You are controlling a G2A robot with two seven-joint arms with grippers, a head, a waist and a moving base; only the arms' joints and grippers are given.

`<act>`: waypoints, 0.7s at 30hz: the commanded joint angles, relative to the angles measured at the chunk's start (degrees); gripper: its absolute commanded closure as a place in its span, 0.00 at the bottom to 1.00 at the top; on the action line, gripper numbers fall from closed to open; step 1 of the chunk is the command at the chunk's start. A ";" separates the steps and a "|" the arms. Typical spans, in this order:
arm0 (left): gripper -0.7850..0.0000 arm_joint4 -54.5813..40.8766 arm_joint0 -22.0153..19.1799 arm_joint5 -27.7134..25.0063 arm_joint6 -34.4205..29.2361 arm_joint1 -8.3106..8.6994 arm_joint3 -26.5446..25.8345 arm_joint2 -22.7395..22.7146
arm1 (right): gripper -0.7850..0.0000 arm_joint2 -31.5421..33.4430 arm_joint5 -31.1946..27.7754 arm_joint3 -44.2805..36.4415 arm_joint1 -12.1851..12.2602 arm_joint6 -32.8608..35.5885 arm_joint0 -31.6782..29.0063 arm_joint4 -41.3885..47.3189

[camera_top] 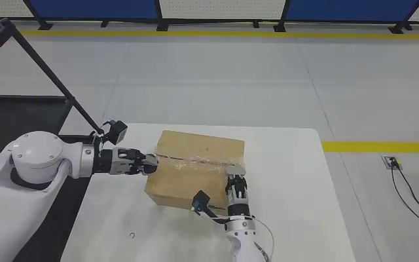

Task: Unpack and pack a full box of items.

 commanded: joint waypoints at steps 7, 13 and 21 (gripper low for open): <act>1.00 -0.65 -0.91 1.00 -0.78 -0.31 3.19 1.59 | 1.00 -3.37 -6.15 4.22 -0.88 7.08 5.07 -0.73; 1.00 -1.68 -1.28 1.10 -0.53 -0.60 5.34 2.46 | 1.00 -4.75 -10.08 5.39 -1.56 9.71 6.46 -0.73; 1.00 -1.88 -3.34 0.87 0.55 -1.38 8.33 4.54 | 1.00 -5.87 -12.96 4.13 -2.17 10.12 6.36 -0.73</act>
